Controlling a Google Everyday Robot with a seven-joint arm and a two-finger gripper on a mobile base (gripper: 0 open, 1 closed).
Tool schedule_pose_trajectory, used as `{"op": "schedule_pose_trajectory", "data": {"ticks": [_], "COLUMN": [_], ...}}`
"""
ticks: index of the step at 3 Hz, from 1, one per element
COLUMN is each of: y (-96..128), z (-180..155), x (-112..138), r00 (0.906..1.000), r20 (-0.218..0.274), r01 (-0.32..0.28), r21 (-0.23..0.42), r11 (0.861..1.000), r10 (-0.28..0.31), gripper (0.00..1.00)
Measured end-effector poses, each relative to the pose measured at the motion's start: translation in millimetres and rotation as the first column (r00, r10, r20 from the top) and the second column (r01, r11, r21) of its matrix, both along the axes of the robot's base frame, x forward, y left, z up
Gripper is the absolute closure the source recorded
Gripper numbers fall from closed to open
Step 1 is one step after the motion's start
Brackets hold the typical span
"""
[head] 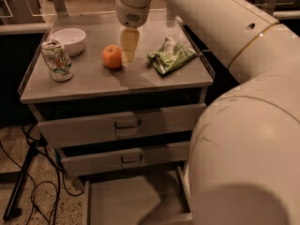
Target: Place orange into bottom drawer
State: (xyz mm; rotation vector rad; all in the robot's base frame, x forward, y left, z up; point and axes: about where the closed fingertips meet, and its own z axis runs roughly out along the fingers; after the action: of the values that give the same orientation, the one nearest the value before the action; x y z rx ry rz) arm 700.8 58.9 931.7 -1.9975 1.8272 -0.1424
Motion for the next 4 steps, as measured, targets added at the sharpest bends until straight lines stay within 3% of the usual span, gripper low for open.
{"op": "schedule_pose_trajectory", "data": {"ticks": [1, 2, 4], "y": [28.7, 28.7, 45.0], "z": [8.1, 8.1, -26.3], "x": [9.5, 9.5, 21.0], "r00": [0.9983, 0.9983, 0.9951], "r20": [0.017, 0.017, -0.065], "r01": [-0.056, -0.056, -0.069], "r21": [0.030, 0.030, 0.080], "r11": [0.998, 0.998, 0.994], "r10": [0.055, 0.055, 0.074], "gripper": [0.00, 0.00, 0.00]}}
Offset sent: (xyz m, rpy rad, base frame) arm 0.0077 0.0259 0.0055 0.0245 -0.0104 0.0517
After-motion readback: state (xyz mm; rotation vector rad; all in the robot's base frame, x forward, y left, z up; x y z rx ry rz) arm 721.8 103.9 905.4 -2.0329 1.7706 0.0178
